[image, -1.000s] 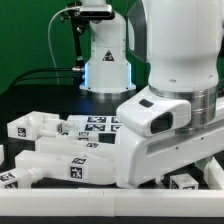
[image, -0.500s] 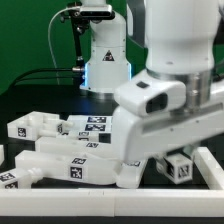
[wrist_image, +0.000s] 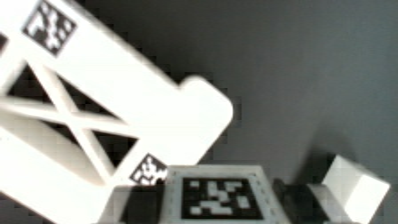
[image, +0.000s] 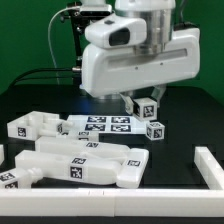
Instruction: Assemble chair
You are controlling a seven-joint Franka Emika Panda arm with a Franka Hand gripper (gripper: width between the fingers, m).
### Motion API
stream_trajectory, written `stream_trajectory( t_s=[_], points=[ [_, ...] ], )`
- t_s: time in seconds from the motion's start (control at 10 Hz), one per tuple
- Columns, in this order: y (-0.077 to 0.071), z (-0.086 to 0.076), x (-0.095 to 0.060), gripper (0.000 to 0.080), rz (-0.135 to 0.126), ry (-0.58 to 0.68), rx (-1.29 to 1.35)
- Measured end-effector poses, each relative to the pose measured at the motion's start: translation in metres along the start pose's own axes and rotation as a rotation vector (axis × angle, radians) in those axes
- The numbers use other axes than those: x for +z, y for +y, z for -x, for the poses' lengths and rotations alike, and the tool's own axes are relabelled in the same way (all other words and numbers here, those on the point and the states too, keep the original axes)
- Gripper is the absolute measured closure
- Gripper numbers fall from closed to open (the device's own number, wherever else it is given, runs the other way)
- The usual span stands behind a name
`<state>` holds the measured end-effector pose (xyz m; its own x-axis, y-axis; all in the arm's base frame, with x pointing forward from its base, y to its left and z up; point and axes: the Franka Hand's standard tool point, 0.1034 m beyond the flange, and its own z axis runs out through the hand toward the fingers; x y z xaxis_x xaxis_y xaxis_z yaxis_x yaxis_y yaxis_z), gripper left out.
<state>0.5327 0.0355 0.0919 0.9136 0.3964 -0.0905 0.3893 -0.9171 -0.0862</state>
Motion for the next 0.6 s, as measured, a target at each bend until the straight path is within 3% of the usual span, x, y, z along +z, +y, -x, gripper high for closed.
stream_trajectory(
  t_s=[0.3, 0.4, 0.6],
  points=[
    [0.0, 0.001, 0.003, 0.0519, -0.001, -0.002, 0.007],
    [-0.001, 0.011, 0.008, 0.0519, 0.0, -0.009, 0.036],
    [0.001, 0.055, 0.013, 0.0519, -0.004, -0.044, 0.052]
  ],
)
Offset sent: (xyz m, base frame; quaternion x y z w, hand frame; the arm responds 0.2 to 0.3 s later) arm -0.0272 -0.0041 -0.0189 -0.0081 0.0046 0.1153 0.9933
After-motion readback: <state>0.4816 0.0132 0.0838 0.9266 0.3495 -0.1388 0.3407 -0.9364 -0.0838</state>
